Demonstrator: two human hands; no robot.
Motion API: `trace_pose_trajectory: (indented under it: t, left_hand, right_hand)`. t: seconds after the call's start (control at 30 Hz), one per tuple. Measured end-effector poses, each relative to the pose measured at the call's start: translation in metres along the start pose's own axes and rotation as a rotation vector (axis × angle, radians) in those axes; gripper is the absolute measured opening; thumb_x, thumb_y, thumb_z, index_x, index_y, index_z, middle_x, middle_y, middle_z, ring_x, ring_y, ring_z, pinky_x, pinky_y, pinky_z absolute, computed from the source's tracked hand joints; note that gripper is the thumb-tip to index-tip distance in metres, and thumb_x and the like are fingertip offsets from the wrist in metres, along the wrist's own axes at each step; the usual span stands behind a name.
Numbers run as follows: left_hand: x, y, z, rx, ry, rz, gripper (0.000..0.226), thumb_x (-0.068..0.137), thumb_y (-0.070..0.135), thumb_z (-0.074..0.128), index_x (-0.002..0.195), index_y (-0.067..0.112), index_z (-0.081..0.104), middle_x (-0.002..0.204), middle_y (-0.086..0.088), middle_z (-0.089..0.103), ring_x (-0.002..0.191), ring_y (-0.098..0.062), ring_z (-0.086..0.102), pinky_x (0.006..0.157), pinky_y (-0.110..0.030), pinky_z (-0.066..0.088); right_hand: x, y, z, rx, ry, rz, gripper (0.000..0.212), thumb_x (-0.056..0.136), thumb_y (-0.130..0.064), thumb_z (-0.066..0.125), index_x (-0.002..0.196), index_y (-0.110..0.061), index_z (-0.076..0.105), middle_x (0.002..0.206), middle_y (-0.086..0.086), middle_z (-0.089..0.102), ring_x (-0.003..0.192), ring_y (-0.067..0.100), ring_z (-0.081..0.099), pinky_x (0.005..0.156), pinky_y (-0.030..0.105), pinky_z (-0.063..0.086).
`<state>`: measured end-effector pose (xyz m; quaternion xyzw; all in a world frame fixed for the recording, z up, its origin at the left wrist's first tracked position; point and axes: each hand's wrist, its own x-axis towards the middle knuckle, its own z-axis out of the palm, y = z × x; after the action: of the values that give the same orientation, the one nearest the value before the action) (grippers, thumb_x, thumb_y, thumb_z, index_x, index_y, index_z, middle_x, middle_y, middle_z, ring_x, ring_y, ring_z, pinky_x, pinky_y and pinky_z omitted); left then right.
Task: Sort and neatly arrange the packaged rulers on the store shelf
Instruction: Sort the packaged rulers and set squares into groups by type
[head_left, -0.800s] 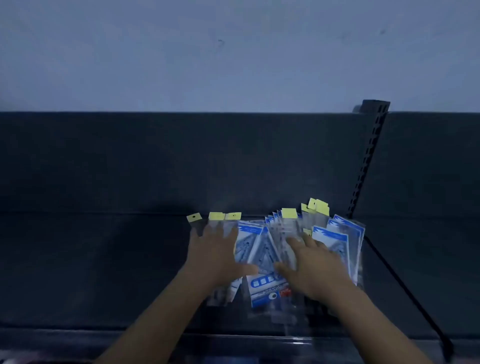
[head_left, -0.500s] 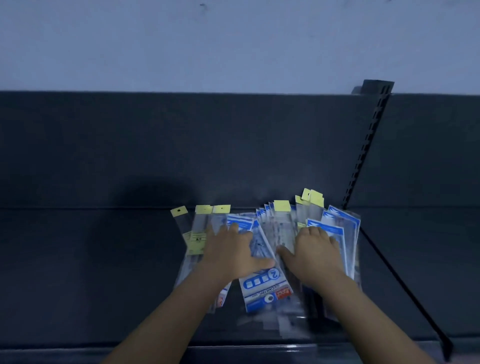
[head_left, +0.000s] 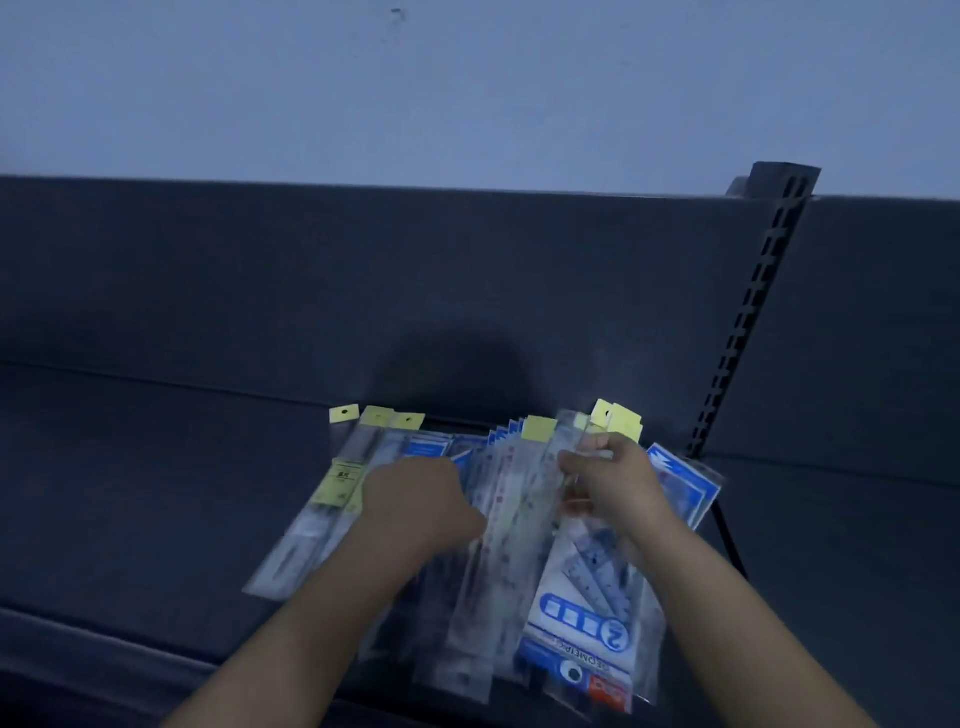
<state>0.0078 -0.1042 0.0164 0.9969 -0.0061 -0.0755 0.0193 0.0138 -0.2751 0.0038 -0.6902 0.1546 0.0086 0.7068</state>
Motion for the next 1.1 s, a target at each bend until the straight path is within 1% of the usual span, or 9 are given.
trace_pose_trajectory:
  t: [0.07, 0.2, 0.27, 0.37, 0.53, 0.63, 0.73, 0.93, 1.1]
  left_hand:
    - [-0.010, 0.002, -0.006, 0.023, 0.139, -0.005, 0.019, 0.088, 0.028, 0.052, 0.075, 0.019, 0.040, 0.081, 0.007, 0.052, 0.080, -0.017, 0.054, 0.060, -0.024, 0.033]
    - [-0.021, 0.010, -0.024, 0.025, 0.379, 0.050, 0.010, 0.092, 0.020, 0.045, 0.082, 0.018, 0.045, 0.082, 0.002, 0.052, 0.070, -0.019, 0.048, 0.052, -0.027, 0.024]
    - [-0.026, 0.018, -0.034, 0.022, 0.463, 0.133, 0.009, 0.094, 0.021, 0.044, 0.093, 0.018, 0.052, 0.089, 0.001, 0.061, 0.076, -0.023, 0.056, 0.055, -0.028, 0.028]
    - [-0.029, 0.040, -0.037, -0.027, 0.532, 0.291, 0.022, 0.097, 0.021, 0.041, 0.112, 0.024, 0.057, 0.102, 0.002, 0.062, 0.091, -0.024, 0.060, 0.065, -0.030, 0.040]
    - [-0.034, 0.097, -0.017, -0.126, 0.558, 0.576, 0.030, 0.099, 0.021, 0.041, 0.124, 0.026, 0.057, 0.114, 0.006, 0.054, 0.102, -0.017, 0.054, 0.074, -0.033, 0.049]
    - [-0.037, 0.145, -0.002, -0.101, 0.540, 0.695, 0.029, 0.099, 0.020, 0.043, 0.121, 0.028, 0.058, 0.115, 0.009, 0.051, 0.103, -0.013, 0.050, 0.066, -0.028, 0.044]
    - [-0.037, 0.200, 0.010, -0.037, 0.497, 0.765, 0.027, 0.100, 0.020, 0.043, 0.121, 0.027, 0.058, 0.117, 0.007, 0.048, 0.105, -0.014, 0.046, 0.062, -0.028, 0.033]
    - [-0.049, 0.307, 0.052, 0.086, 0.370, 0.752, 0.028, 0.097, 0.018, 0.042, 0.118, 0.025, 0.060, 0.122, 0.003, 0.047, 0.112, -0.018, 0.044, 0.066, -0.032, 0.033]
    - [-0.063, 0.339, 0.074, 0.086, 0.288, 0.755, 0.024, 0.095, 0.034, 0.042, 0.103, 0.027, 0.064, 0.115, 0.007, 0.055, 0.107, -0.017, 0.050, 0.070, -0.030, 0.034]
  right_hand:
    - [-0.003, -0.001, -0.006, 0.145, -0.028, 0.029, 0.020, 0.088, 0.002, 0.059, 0.100, -0.009, 0.046, 0.071, 0.010, 0.060, 0.038, 0.015, 0.056, 0.042, 0.024, 0.051]
    - [-0.013, -0.001, -0.024, 0.335, -0.034, 0.026, 0.023, 0.087, 0.002, 0.060, 0.100, -0.010, 0.045, 0.084, 0.015, 0.061, 0.049, 0.022, 0.063, 0.050, 0.030, 0.055]
    - [-0.020, -0.003, -0.037, 0.391, -0.017, -0.009, 0.024, 0.086, 0.004, 0.059, 0.095, -0.011, 0.043, 0.090, 0.020, 0.062, 0.054, 0.027, 0.065, 0.052, 0.032, 0.056]
    - [-0.032, -0.003, -0.065, 0.433, 0.082, -0.083, 0.019, 0.086, 0.003, 0.057, 0.093, -0.009, 0.045, 0.077, 0.013, 0.067, 0.059, 0.033, 0.069, 0.050, 0.031, 0.055]
    - [-0.065, 0.021, -0.133, 0.456, 0.276, -0.107, 0.006, 0.090, -0.007, 0.049, 0.096, -0.008, 0.048, 0.072, 0.008, 0.062, 0.063, 0.035, 0.070, 0.046, 0.032, 0.054]
    - [-0.084, 0.025, -0.185, 0.423, 0.358, -0.112, 0.005, 0.090, -0.004, 0.045, 0.093, -0.007, 0.046, 0.079, 0.011, 0.053, 0.055, 0.030, 0.068, 0.043, 0.030, 0.053]
    - [-0.092, 0.022, -0.244, 0.392, 0.423, -0.189, 0.010, 0.091, -0.001, 0.043, 0.094, -0.010, 0.046, 0.071, 0.010, 0.048, 0.042, 0.024, 0.059, 0.044, 0.034, 0.054]
    - [-0.078, 0.017, -0.353, 0.407, 0.331, -0.200, 0.012, 0.090, -0.007, 0.041, 0.089, -0.014, 0.051, 0.068, 0.004, 0.050, 0.041, 0.023, 0.058, 0.044, 0.033, 0.053]
    - [-0.045, 0.014, -0.394, 0.426, 0.249, -0.114, 0.011, 0.093, -0.013, 0.043, 0.095, -0.013, 0.054, 0.085, 0.012, 0.055, 0.052, 0.024, 0.067, 0.046, 0.029, 0.054]
